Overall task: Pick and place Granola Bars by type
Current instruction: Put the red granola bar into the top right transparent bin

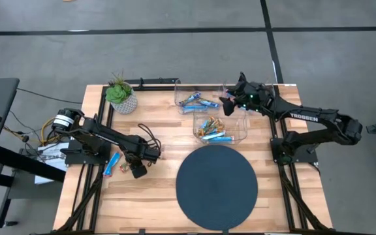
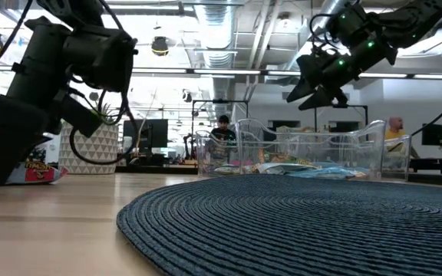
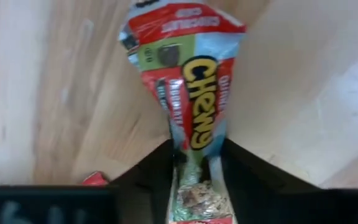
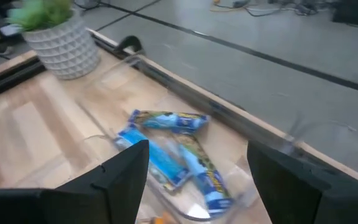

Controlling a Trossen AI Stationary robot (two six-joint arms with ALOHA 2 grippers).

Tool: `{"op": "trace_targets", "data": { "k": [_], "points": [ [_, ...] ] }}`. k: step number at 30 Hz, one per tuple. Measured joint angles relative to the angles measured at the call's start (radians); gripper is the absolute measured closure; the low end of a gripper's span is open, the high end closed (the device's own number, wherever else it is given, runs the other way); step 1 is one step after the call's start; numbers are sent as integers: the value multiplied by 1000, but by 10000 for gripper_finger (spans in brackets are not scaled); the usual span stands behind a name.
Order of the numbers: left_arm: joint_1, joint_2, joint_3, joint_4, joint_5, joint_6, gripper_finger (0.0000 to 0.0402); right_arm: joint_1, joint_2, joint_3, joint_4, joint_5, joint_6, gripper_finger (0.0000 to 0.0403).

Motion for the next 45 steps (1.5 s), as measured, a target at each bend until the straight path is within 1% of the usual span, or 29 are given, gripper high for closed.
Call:
{"op": "trace_targets", "data": {
  "k": [3, 5, 7, 8, 10, 13, 16, 20, 23, 26, 28, 30, 33, 35, 38, 40, 45],
  "points": [
    [0, 0, -1, 31, 4, 9, 328, 25, -17, 0, 9, -30, 0, 137],
    [0, 0, 4, 42, -2, 12, 360, 43, -30, 14, 12, -68, 7, 137],
    [0, 1, 16, 59, -27, 10, 384, 59, -52, 29, 13, -111, 28, 137],
    [1, 1, 26, 75, -45, 3, 389, 67, -65, 38, 19, -138, 34, 137],
    [2, -1, 49, 97, -80, -13, 389, 86, -93, 57, 29, -200, 47, 137],
    [2, -1, 93, 118, -134, -23, 374, 118, -123, 81, 32, -290, 74, 137],
    [1, -1, 156, 176, -209, -14, 367, 154, -145, 93, 29, -350, 89, 137],
    [9, -1, 250, 303, -364, 45, 377, 194, -158, 93, 15, -359, 89, 137],
    [18, -2, 320, 425, -522, 103, 387, 212, -156, 93, 17, -357, 89, 137],
    [34, -2, 369, 570, -676, 193, 389, 230, -154, 93, 24, -328, 88, 137],
    [52, -3, 387, 693, -725, 266, 386, 243, -154, 93, 37, -303, 87, 137],
    [74, -3, 394, 824, -718, 346, 381, 254, -154, 93, 49, -282, 86, 137],
    [110, -3, 395, 983, -635, 421, 379, 263, -154, 93, 78, -277, 85, 137],
    [133, -3, 395, 1052, -569, 443, 383, 269, -140, 93, 105, -277, 85, 137],
    [159, -1, 395, 1128, -473, 467, 389, 283, -108, 93, 137, -276, 85, 137],
    [169, 0, 395, 1155, -431, 472, 391, 292, -81, 93, 170, -278, 78, 137],
    [176, 1, 395, 1154, -411, 471, 385, 318, -29, 93, 245, -280, 54, 137]
  ]
}}
